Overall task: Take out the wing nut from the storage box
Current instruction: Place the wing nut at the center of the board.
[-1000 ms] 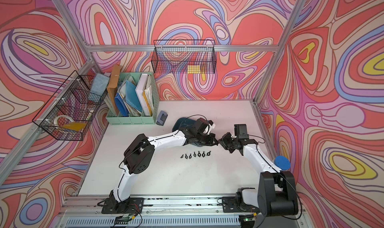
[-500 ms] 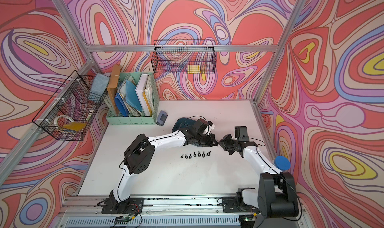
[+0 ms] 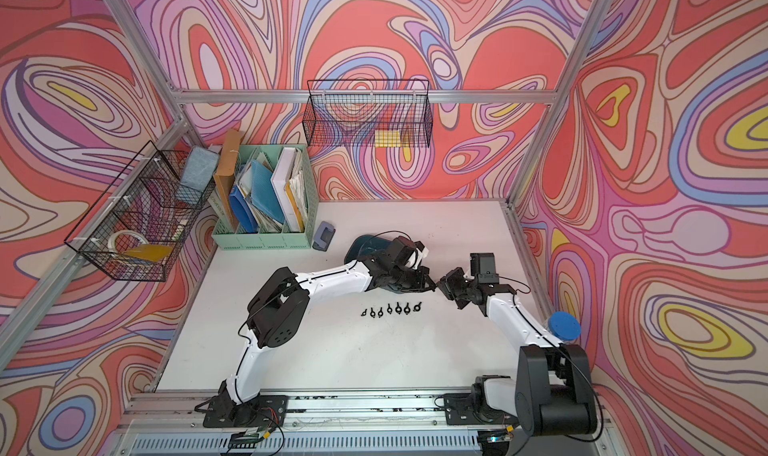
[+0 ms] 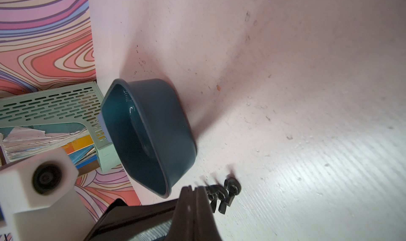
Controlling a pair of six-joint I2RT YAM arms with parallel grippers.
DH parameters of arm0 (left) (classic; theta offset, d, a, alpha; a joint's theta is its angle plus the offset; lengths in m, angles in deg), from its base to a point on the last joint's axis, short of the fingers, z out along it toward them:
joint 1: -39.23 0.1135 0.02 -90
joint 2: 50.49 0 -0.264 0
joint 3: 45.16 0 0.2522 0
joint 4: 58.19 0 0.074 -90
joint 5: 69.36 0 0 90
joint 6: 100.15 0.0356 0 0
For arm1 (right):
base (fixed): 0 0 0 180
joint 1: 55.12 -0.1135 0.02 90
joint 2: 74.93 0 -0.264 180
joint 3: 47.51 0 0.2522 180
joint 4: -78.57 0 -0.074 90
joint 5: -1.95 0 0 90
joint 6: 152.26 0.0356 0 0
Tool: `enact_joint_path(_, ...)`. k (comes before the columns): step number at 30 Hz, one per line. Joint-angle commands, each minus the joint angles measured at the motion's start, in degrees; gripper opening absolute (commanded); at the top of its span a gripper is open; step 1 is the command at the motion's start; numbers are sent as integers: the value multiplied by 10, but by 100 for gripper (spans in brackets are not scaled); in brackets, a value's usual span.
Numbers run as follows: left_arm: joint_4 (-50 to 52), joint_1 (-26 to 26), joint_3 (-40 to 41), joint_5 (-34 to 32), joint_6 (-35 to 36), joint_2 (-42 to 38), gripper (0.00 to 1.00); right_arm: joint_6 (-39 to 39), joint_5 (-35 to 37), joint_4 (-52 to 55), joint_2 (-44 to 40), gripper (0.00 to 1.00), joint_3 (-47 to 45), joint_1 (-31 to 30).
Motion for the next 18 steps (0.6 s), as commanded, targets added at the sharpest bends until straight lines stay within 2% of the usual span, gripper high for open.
enact_joint_path(1, -40, 2, 0, 3, 2, -22, 14, -4, -20, 21, -2, 0, -2, -3)
enact_joint_path(6, -40, 4, 2, 3, 2, -23, 28, -14, -10, 30, 1, 0, 1, -3)
enact_joint_path(12, -38, 6, 10, -1, 5, -29, 30, -35, 1, 45, 9, 0, 10, -3)
enact_joint_path(16, -28, 13, 21, -14, 14, -42, 43, -70, 21, 73, 16, 0, 22, -3)
enact_joint_path(18, -28, 21, 34, -21, 18, -57, 47, -104, 44, 100, 23, 0, 34, -3)
